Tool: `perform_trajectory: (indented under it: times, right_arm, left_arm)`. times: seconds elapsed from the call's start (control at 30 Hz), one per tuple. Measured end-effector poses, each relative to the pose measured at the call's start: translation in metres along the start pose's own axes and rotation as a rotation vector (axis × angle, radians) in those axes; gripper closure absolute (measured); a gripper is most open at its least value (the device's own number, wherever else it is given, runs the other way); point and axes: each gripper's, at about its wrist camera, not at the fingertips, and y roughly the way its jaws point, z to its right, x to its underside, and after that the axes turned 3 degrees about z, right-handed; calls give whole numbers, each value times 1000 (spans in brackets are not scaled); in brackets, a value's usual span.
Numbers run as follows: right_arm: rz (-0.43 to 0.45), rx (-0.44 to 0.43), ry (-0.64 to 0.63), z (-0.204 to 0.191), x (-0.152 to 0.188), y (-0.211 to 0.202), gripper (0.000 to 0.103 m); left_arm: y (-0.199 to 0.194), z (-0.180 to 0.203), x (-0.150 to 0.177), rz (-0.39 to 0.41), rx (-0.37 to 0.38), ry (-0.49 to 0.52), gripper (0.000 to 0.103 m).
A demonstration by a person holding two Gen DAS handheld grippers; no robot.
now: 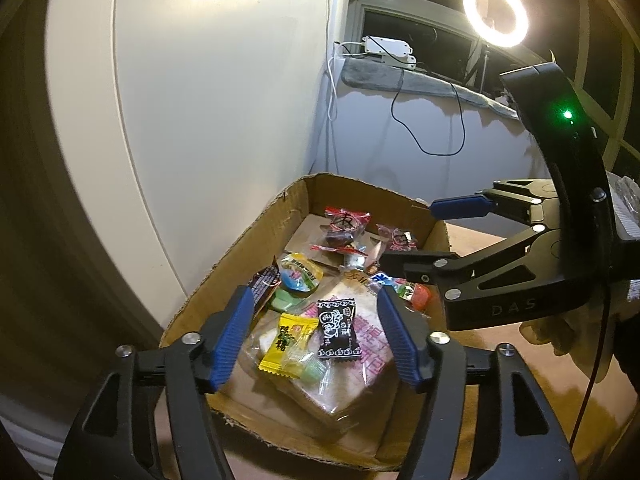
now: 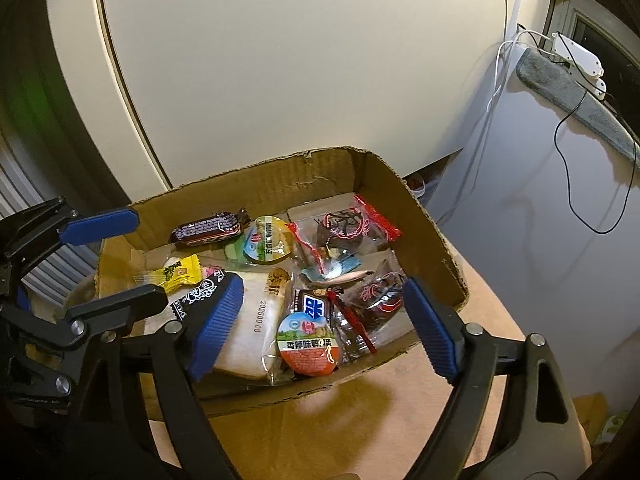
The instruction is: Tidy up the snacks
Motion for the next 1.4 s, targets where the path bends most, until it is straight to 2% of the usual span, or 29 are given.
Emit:
perform_trajectory:
  times: [0.13,0.87,1.27,1.4]
  right_arm:
    - [-4,9,1,0,0,0,17]
    - [27,2,38,-3,16,-33,16]
    - [114,58,55,-9,38,-81,15]
    - [151,77,80,-10,47,-98,2]
  left_arm:
    - [-2,-2,1,-2,-19,-4,31]
    - [-29,10,5,25,-62,24,26]
    - [-58,22,15,70,-81,24,23]
    - [-67,27,18,88,-89,30,23]
